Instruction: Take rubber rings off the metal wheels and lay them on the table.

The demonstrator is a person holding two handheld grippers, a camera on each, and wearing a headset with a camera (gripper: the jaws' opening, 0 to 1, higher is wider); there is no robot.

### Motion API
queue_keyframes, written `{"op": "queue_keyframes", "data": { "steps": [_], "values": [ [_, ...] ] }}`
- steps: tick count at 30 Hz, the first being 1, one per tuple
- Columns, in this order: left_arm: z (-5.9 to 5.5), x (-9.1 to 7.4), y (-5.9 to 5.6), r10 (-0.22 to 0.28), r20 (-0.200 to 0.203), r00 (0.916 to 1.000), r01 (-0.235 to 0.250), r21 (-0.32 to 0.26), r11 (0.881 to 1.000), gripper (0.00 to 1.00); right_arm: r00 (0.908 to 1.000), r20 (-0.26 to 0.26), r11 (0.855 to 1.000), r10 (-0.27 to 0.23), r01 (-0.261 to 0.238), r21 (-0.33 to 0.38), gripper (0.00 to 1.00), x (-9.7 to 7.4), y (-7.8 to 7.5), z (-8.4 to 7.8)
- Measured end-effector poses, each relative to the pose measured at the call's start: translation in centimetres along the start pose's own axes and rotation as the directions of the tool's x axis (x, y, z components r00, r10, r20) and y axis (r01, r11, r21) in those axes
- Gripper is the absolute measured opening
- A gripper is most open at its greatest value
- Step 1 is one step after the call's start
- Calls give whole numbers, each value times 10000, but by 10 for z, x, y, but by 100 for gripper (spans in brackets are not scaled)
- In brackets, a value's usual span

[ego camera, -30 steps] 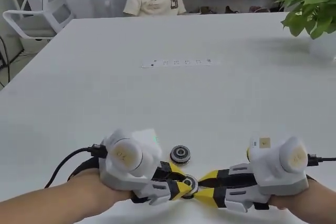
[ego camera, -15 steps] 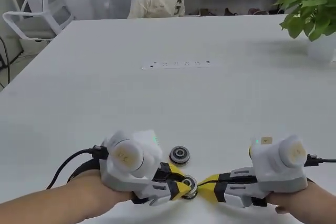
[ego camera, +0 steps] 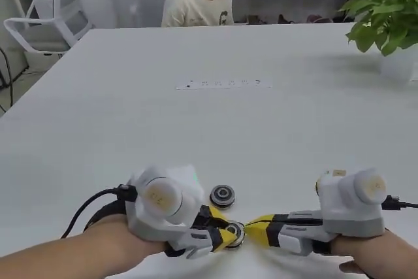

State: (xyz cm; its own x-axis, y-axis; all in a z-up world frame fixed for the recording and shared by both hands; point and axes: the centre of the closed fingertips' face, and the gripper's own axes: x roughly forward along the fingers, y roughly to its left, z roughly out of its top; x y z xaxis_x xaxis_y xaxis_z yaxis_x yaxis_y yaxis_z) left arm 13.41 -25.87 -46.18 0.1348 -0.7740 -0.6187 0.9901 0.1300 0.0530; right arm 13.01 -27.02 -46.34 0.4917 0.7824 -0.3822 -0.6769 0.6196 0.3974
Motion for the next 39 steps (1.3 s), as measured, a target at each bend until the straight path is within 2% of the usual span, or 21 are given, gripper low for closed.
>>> {"op": "queue_keyframes", "data": {
  "steps": [8, 19, 25, 34, 36, 37, 38, 39],
  "values": [
    [-1, 0, 0, 74, -34, 10000, -74, -15, 10000, 7, 9999, 77, 9997, -127, 126, 219, 0, 1, 0, 1],
    [0, 0, 0, 99, -76, 9999, -99, -17, 9999, 7, 9999, 108, 9998, -115, 114, 170, 0, 2, 2, 2],
    [0, 0, 0, 95, -69, 9999, -95, -27, 10000, 7, 9997, 156, 9997, 195, -197, 152, 0, 6, 9, 4],
    [0, 0, 0, 95, -62, 9999, -96, -38, 9999, 7, 9990, 253, 9991, 375, -379, 176, 0, 7, 12, 5],
    [0, 0, 0, 89, -52, 9999, -89, -50, 9999, 7, 9974, 426, 9979, 585, -596, 255, 0, 8, 16, 9],
    [0, 0, 0, 93, -50, 9999, -93, -51, 9999, 7, 9941, 504, 9953, 956, -961, 84, 0, 9, 23, 11],
    [0, 0, 0, 89, -56, 9999, -89, -25, 10000, 7, 9933, 832, 9967, 807, -804, -77, 0, 9, 21, 18],
    [0, 0, 0, 87, -45, 10000, -88, -39, 10000, 7, 9954, 502, 9967, 814, -815, 15, 0, 8, 22, 14]
  ]
}}
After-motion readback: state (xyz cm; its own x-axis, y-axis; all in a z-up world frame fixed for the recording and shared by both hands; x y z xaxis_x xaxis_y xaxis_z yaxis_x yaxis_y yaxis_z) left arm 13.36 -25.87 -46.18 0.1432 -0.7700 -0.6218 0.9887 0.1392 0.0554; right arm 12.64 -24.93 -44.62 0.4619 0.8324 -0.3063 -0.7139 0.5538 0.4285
